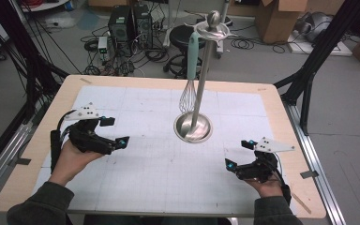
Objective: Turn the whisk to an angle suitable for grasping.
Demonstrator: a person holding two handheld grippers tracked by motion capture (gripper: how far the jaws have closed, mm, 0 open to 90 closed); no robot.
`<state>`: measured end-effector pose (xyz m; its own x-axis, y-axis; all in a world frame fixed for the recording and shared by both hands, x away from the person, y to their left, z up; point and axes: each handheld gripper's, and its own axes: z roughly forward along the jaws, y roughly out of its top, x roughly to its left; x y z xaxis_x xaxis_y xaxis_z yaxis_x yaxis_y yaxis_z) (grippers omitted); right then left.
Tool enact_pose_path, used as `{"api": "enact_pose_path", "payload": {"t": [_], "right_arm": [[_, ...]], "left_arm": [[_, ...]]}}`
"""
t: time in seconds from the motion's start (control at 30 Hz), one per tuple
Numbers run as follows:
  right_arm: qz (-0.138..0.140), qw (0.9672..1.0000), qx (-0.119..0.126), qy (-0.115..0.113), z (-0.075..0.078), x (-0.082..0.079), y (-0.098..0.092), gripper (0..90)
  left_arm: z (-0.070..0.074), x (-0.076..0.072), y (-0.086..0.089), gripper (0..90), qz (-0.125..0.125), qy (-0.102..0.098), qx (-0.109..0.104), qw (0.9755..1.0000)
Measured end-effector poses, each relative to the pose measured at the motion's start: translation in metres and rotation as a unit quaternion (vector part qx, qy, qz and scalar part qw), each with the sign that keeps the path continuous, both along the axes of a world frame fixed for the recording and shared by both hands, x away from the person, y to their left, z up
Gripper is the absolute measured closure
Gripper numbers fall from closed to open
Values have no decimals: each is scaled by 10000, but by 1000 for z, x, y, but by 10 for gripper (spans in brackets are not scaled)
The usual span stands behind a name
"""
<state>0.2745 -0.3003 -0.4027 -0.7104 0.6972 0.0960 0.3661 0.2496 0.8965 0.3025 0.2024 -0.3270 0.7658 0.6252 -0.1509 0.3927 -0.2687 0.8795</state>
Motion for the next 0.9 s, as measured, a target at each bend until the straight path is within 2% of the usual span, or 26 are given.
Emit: {"api": "enact_pose_path", "payload": {"t": [0.17, 0.9], "right_arm": [[12, 10000, -13, 3, 0, 0, 0, 6], [11, 10000, 6, 14, 0, 2, 3, 6]], "left_arm": [[-5, -3, 4, 55, -29, 42, -40, 10000], [-11, -9, 11, 54, -31, 10, -57, 10000]]}}
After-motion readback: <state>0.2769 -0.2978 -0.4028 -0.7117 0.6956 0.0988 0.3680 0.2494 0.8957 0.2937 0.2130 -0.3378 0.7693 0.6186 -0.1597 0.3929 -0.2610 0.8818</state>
